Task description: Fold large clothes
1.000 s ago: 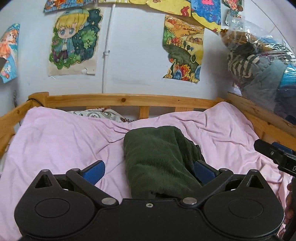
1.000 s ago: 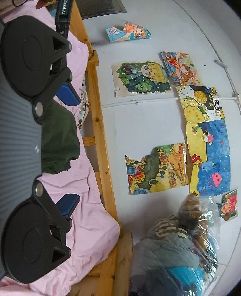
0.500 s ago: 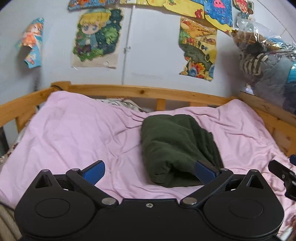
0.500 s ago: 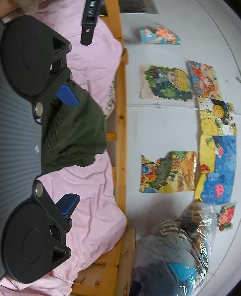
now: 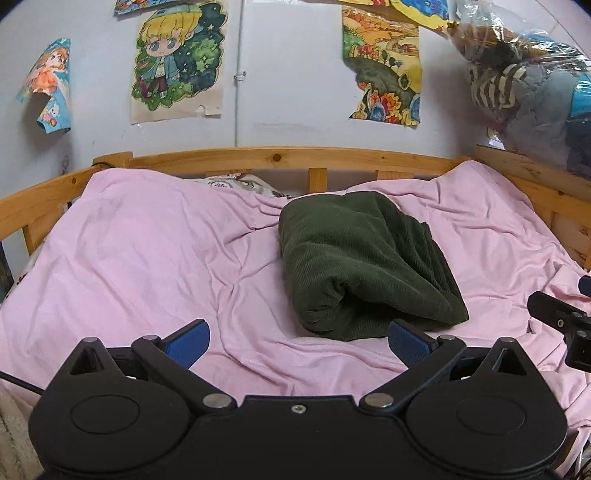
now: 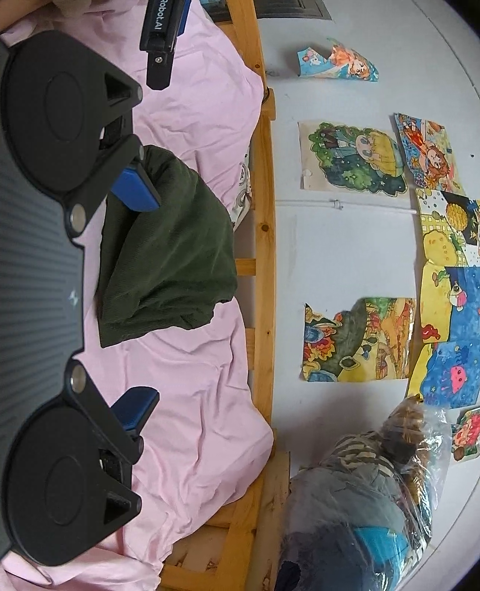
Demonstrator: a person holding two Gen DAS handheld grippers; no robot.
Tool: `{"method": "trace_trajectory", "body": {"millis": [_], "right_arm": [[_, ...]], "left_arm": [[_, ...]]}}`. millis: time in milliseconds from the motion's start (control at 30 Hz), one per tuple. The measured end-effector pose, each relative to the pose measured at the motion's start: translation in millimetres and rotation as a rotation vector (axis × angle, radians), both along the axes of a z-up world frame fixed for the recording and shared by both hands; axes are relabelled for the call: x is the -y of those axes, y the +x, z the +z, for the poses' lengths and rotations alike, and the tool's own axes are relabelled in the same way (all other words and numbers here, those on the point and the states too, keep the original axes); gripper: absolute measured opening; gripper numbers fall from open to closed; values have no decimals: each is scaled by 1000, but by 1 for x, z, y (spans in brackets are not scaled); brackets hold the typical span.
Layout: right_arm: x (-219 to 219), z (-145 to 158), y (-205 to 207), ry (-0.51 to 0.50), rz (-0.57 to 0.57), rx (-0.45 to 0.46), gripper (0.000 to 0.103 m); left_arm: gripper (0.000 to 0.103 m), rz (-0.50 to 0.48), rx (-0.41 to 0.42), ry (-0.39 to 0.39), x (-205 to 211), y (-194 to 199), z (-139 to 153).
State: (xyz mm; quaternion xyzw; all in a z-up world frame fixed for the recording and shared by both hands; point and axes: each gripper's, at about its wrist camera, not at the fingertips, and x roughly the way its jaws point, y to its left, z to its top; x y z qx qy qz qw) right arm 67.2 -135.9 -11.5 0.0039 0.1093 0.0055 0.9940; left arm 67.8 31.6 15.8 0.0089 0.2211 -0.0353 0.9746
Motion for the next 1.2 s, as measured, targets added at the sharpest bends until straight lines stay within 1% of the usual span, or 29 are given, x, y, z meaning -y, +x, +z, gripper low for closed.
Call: {"method": "trace_trajectory", "body": {"millis": [167, 1200], "right_arm": [[1, 2, 0, 7, -8, 1, 103], [1, 2, 0, 3, -8, -3, 103]], "left_arm": [[102, 7, -8, -15, -2, 1, 0], [102, 6, -8, -3, 2, -1, 0]]}}
